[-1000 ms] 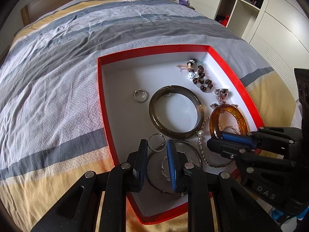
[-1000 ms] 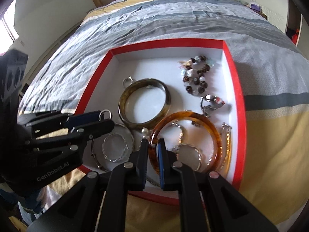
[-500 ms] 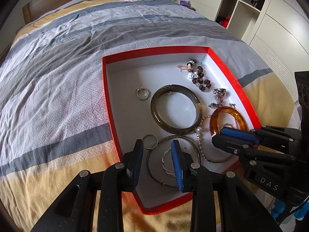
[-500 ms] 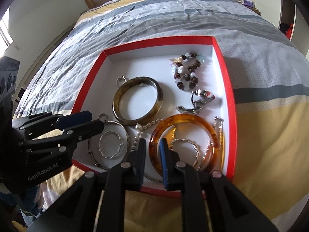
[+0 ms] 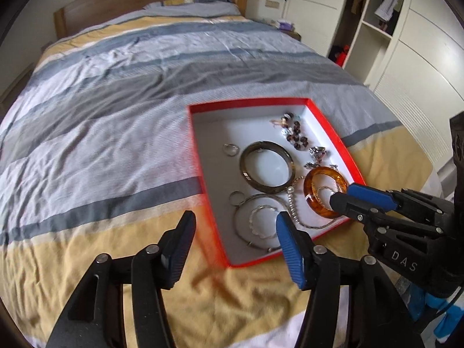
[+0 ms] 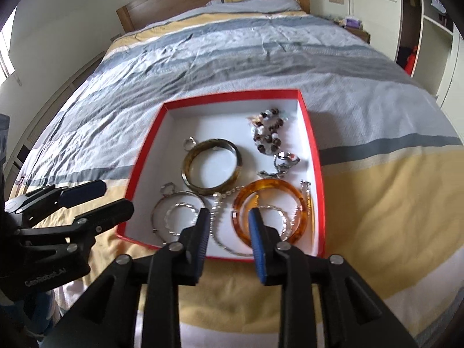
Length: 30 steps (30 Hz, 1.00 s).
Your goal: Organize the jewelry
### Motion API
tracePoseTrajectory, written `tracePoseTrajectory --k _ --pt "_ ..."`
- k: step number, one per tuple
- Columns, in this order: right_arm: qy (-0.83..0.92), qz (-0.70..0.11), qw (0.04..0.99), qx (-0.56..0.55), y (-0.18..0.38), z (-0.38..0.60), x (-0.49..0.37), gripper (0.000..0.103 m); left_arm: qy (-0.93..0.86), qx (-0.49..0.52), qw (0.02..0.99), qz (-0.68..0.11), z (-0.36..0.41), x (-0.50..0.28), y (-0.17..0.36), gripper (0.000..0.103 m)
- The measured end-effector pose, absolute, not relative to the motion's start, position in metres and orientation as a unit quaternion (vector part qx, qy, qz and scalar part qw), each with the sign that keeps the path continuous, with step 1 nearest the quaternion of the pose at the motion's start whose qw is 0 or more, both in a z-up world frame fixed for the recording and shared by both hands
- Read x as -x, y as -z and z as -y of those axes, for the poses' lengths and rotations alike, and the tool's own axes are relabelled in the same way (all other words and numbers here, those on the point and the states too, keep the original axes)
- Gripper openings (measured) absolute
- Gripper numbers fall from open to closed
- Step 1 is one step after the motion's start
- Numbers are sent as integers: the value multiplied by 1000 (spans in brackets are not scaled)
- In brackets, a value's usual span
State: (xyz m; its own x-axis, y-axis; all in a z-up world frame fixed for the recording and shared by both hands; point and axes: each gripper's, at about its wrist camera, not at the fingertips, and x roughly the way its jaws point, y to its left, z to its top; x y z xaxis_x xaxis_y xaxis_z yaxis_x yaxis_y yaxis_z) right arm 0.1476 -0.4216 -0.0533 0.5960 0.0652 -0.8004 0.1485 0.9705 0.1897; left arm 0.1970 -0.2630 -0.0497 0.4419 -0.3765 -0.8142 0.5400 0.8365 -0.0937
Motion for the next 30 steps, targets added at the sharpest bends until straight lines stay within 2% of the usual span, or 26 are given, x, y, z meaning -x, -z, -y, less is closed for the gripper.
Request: tracePoseTrajectory --k 13,19,30 --pt "10 -426 899 -103 16 354 -113 30 174 -79 891 -411 182 -162 6 62" --pt "2 -410 907 -96 -6 327 -93 31 137 -60 907 -394 141 -137 -14 67" --pt "3 -379 921 -92 -36 287 -50 42 99 -43 928 -358 85 -85 -41 78"
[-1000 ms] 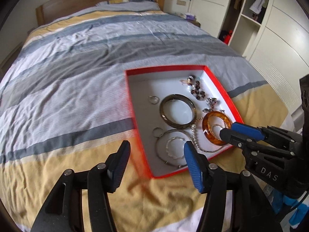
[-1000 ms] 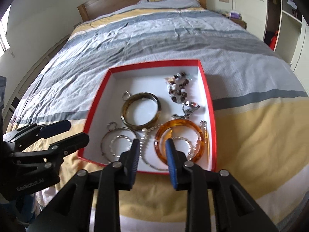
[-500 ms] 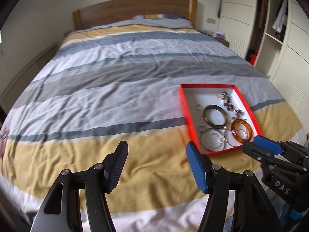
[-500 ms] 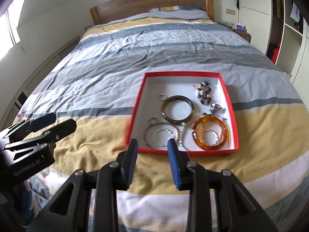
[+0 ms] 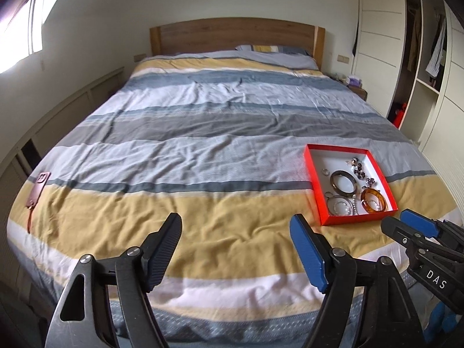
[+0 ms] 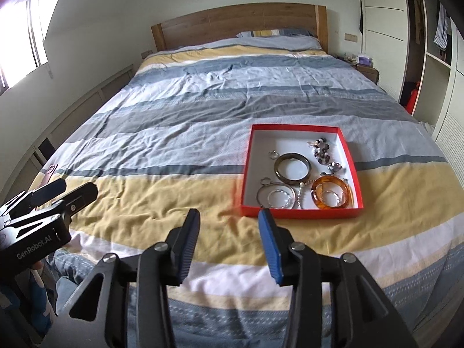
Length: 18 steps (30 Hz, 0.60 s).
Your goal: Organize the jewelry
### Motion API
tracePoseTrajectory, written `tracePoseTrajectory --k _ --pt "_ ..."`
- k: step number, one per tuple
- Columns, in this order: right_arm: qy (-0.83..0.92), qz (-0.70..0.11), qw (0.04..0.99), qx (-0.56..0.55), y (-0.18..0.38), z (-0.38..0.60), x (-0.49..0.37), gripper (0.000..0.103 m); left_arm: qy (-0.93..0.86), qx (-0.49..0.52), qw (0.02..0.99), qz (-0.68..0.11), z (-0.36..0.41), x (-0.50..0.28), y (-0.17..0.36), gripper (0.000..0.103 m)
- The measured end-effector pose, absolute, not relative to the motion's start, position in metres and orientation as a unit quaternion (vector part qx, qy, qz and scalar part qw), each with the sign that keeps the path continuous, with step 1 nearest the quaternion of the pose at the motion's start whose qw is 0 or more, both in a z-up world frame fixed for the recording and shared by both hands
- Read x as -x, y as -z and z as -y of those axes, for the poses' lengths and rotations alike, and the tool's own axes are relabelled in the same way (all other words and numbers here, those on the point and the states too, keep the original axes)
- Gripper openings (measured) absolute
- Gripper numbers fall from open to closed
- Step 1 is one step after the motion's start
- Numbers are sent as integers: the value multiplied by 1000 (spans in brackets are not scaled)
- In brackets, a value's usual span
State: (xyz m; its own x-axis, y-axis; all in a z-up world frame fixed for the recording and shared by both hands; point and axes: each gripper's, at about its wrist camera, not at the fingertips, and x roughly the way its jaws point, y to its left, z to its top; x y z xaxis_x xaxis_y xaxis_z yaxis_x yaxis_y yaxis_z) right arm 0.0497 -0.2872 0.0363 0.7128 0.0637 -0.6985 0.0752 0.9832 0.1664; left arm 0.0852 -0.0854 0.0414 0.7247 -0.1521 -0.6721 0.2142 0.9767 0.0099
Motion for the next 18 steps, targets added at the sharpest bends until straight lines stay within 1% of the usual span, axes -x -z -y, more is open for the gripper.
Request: tracePoseTrajectory --k 2,5,13,17,18 --pt "7 -373 924 -89 -41 282 -42 43 90 -41 931 -351 76 -75 -46 81" --pt "9 -364 928 -83 -48 275 -31 46 82 -34 935 -342 63 -62 -52 83" --pt "21 -343 937 -68 -58 267 1 56 68 -41 945 -316 51 -25 -64 86" --pt "28 -339 938 -67 -59 266 12 59 53 -47 953 -295 47 -6 -71 94" --pt "29 -337 939 -67 -59 265 15 60 51 -49 955 -288 45 -2 -74 95"
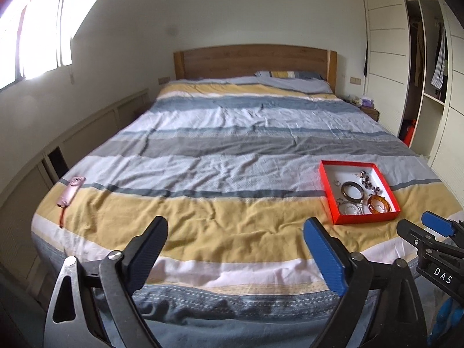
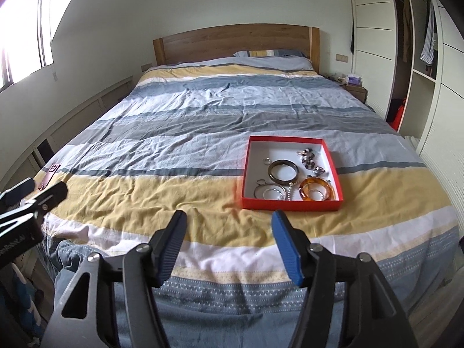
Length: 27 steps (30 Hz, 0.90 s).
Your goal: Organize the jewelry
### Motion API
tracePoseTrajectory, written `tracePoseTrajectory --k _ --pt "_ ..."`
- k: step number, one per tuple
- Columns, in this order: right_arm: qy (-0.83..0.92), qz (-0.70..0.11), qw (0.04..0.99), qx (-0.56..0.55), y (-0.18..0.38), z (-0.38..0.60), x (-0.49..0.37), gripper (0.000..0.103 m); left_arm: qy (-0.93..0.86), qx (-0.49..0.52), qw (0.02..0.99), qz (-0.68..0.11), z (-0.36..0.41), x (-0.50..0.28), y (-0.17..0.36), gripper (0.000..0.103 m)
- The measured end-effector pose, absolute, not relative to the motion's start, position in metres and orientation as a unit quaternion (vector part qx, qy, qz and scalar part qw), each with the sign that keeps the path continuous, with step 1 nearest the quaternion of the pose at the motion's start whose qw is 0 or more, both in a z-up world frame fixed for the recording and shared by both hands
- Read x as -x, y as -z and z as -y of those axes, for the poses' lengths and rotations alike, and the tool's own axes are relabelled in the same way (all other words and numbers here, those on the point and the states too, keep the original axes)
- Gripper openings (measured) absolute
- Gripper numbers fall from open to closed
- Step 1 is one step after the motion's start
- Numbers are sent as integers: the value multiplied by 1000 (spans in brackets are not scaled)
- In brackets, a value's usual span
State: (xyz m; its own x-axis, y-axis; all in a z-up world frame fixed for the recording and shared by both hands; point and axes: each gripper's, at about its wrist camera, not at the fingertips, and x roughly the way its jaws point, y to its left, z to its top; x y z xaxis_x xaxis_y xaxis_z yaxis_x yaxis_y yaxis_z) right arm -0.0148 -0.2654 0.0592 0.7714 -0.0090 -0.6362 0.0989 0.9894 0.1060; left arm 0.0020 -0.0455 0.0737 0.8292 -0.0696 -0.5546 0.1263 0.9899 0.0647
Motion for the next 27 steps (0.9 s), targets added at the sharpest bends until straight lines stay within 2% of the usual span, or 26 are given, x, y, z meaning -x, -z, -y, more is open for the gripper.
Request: tracePoseTrajectory --k 14,27 --pt "28 -313 947 -63 -70 260 28 60 56 -42 971 -227 42 28 -93 102" --pt "47 -322 944 -49 -61 261 31 61 50 -43 969 -238 41 26 -86 102"
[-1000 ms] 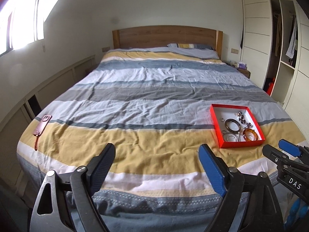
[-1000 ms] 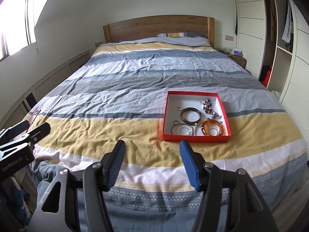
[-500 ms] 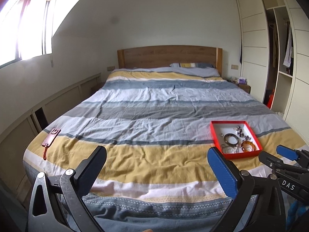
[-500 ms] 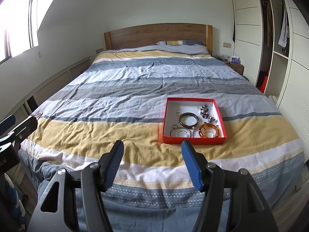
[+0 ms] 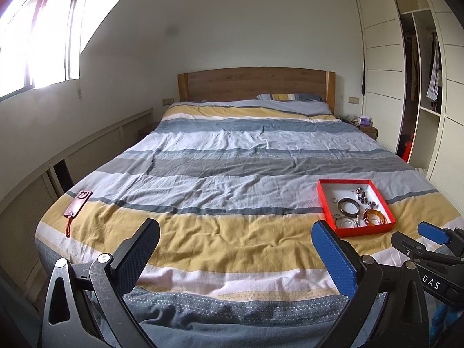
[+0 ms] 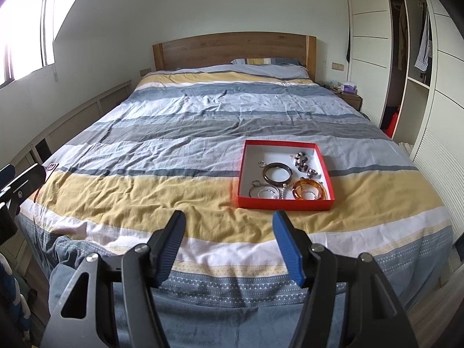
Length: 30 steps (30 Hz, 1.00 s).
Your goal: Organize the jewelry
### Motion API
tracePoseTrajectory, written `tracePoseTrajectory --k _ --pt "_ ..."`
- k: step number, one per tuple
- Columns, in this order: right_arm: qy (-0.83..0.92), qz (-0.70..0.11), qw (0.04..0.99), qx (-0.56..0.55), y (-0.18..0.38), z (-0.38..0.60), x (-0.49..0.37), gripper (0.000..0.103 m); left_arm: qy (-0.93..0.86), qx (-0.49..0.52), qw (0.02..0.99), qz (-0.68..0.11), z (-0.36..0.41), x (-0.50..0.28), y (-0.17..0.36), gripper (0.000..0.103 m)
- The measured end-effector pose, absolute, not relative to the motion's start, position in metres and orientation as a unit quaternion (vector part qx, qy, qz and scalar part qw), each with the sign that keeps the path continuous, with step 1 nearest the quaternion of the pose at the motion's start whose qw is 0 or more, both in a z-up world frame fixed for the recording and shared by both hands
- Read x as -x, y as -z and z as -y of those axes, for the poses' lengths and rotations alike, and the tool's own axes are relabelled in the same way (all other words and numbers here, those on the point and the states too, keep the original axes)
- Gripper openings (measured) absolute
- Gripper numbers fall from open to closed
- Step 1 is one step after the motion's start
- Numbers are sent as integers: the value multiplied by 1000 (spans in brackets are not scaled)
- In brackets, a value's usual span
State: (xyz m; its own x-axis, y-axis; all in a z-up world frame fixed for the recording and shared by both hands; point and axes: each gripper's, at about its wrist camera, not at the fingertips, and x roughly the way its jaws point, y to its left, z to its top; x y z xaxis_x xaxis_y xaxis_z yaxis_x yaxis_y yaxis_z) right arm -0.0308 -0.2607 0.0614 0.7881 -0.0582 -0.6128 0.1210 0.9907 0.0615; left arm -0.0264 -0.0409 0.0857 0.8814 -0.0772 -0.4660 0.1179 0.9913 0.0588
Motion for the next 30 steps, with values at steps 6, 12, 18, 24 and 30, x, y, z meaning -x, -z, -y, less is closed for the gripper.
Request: tracePoseTrajectory --k 6,12,18,24,30 --pt "73 -311 947 -44 -63 265 34 72 50 -45 966 -249 41 23 -81 102" --pt "77 -307 947 -43 -64 266 35 75 49 -46 963 -260 41 20 -75 102" --pt "73 -310 947 -43 -64 268 35 75 52 -47 960 -271 41 19 -70 102" --pt "74 -313 946 -42 -63 265 34 75 53 -44 957 -281 40 17 -67 102" --pt "74 -313 946 -42 -62 266 34 75 53 -47 957 -281 42 16 -66 102"
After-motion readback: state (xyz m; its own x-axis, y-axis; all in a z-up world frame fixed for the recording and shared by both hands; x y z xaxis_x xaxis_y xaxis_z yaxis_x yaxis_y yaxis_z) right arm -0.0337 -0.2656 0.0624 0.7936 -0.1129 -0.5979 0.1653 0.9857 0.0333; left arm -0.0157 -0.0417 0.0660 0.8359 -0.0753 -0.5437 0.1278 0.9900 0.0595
